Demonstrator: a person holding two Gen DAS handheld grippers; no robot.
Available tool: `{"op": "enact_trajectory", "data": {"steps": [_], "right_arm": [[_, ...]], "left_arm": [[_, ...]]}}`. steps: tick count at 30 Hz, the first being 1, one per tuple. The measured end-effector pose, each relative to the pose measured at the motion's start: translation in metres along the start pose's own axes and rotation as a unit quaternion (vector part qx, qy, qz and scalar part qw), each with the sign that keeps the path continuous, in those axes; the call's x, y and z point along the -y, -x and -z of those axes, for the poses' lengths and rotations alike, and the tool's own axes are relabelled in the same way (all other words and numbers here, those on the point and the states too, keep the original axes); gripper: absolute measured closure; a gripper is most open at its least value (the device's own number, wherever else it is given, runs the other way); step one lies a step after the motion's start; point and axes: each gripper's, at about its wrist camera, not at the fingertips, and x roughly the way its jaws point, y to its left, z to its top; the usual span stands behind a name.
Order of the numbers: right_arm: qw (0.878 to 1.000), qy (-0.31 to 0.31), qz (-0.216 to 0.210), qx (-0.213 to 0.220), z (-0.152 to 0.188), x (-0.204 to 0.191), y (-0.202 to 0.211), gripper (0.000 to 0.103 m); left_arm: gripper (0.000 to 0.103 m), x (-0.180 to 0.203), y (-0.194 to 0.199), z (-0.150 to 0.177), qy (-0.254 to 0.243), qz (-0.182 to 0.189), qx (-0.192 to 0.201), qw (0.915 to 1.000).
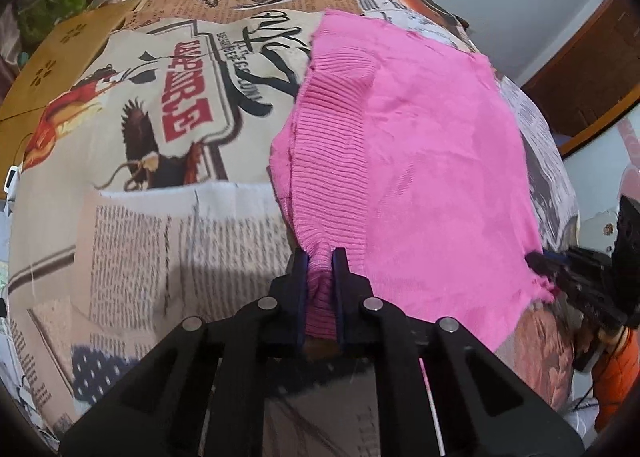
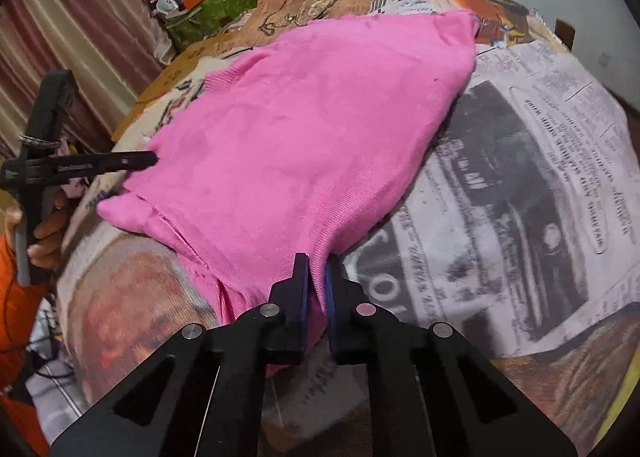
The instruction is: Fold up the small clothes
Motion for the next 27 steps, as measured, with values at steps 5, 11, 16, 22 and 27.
{"op": "enact_trajectory", "data": {"steps": [5, 11, 16, 22, 27], "right_arm": [[1.0, -0.008, 0.023, 0.0, 0.009, 0.02, 0.009, 0.098], [0.998, -0.018, 0.054, 0.009, 0.024, 0.032, 0.028, 0.099], [0.998, -0.014, 0.05, 0.033, 0.034, 0.027, 0.052, 0.098], [0.998, 0.005, 0.042, 0.056, 0.036, 0.007, 0.073, 0.065], [0.997, 0.029, 0.043, 0.055, 0.036, -0.007, 0.072, 0.055]], "left_arm": [[0.093, 0.017, 0.009, 0.016, -0.009, 0.015, -0.004, 0.9998], [0.092, 0.033, 0.023, 0.028, -0.026, 0.0, 0.002, 0.9997], [0.084, 0.038, 0.047, 0.034, -0.057, -0.059, 0.032, 0.9961], [0.042, 0.042, 0.075, 0.055, -0.106, -0.101, 0.072, 0.9866], [0.038, 0.042, 0.062, 0.07, -0.129, -0.115, 0.045, 0.9838]]}}
